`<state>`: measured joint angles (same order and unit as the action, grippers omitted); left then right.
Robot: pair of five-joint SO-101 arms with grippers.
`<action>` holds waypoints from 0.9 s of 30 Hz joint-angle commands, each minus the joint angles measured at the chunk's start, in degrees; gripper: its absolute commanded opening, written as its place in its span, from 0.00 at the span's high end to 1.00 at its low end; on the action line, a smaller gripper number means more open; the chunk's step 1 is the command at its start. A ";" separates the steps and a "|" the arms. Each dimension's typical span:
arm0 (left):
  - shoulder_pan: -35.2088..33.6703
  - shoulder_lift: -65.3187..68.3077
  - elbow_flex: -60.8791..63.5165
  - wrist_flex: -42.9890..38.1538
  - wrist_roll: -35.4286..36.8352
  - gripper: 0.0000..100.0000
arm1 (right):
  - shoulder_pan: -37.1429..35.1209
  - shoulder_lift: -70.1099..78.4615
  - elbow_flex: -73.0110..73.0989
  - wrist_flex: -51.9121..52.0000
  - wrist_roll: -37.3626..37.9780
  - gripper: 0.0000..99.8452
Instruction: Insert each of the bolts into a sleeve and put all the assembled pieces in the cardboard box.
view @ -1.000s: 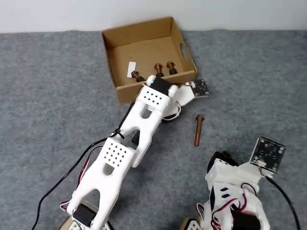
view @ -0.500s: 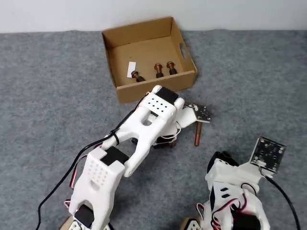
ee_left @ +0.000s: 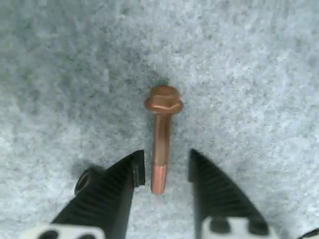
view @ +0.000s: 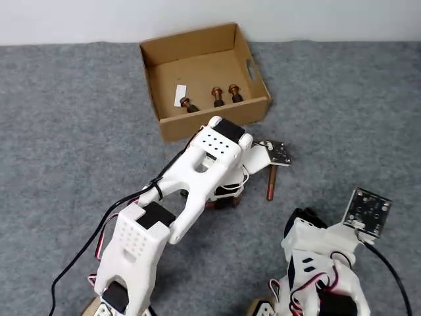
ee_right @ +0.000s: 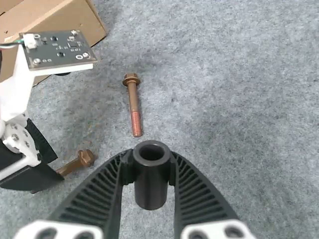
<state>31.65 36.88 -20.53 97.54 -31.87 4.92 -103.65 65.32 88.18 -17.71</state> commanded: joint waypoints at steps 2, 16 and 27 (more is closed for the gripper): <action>0.44 -4.22 -1.45 -3.25 3.96 0.83 | 0.57 -0.22 -0.26 -1.27 0.26 0.99; 4.40 4.48 -1.63 -6.51 7.47 0.83 | 0.57 -0.22 -0.26 -1.27 0.26 0.99; 5.80 5.27 -1.71 -4.31 9.58 1.00 | 0.57 -0.22 -0.26 -1.27 0.26 0.99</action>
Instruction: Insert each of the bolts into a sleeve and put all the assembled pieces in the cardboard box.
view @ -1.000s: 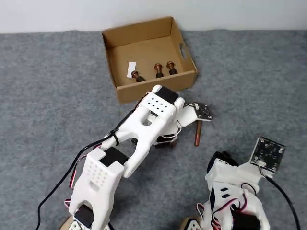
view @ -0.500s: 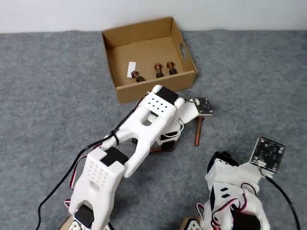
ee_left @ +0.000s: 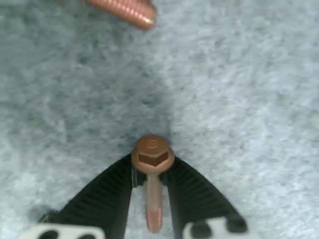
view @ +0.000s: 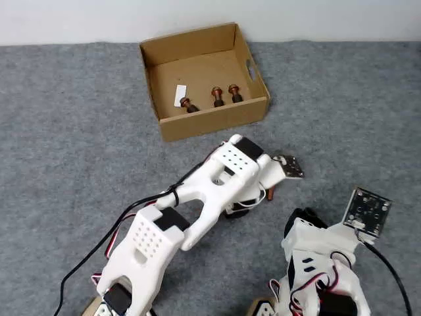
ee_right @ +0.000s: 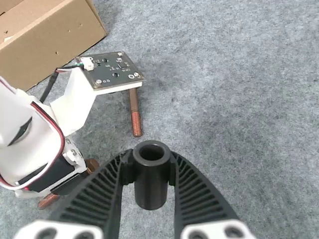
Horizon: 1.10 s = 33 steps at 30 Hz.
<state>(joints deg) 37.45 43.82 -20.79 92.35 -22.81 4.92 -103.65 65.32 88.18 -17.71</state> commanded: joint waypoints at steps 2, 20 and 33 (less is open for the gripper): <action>0.35 -4.22 -1.45 1.93 0.53 1.00 | 0.57 -0.22 -0.26 -1.27 0.26 0.99; 4.92 -45.10 16.92 8.09 27.34 1.00 | 0.22 -0.40 -1.76 -0.57 0.26 0.99; 2.99 -76.48 44.70 -6.59 45.10 1.00 | -5.85 -0.40 -4.84 1.36 0.26 0.99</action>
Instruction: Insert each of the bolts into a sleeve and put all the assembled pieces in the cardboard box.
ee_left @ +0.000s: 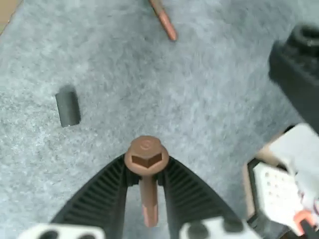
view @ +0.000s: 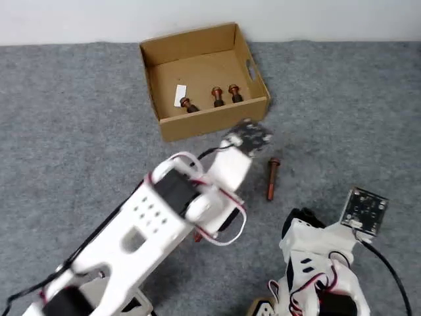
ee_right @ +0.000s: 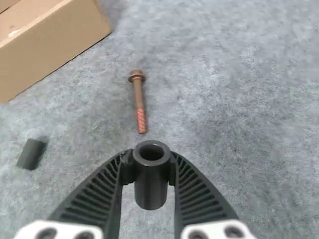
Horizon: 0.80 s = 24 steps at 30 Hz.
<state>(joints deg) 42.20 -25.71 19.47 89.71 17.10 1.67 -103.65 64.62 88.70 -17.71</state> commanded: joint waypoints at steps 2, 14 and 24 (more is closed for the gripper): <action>-3.78 -10.55 8.40 -6.42 8.70 1.00 | -4.09 -0.40 -4.13 0.84 0.26 0.99; -8.18 -40.09 25.27 -11.78 11.16 1.00 | -16.84 -0.40 -4.22 0.31 0.26 0.99; -11.34 -72.44 38.37 -22.51 -3.16 1.00 | -29.05 -0.13 -3.78 -0.31 0.53 0.99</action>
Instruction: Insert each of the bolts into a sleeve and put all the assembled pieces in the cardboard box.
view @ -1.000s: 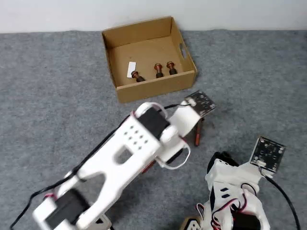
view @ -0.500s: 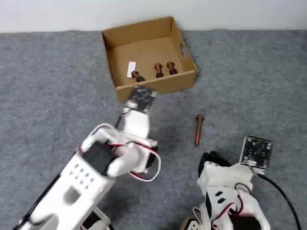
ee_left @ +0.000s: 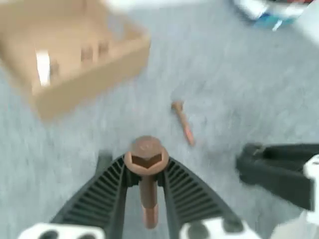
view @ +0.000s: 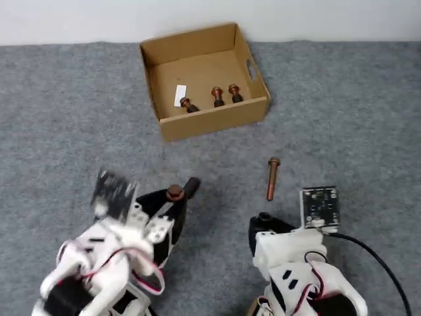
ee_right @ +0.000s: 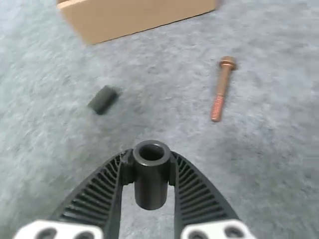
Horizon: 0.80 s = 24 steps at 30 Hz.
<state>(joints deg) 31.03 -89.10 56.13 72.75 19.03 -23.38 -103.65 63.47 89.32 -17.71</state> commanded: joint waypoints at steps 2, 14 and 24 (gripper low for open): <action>-0.35 -14.51 4.44 -7.74 -7.21 1.00 | -7.08 -0.13 -2.64 -2.15 0.88 0.99; 0.18 -13.19 2.51 -16.00 -1.67 1.00 | -19.82 -0.04 2.81 -14.99 19.52 0.99; 6.59 -13.19 5.49 -15.65 5.98 1.00 | -21.23 -0.04 7.30 -23.60 24.53 0.99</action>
<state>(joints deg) 36.92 -102.81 61.23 58.86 23.96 -44.22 -103.30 70.77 69.27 5.41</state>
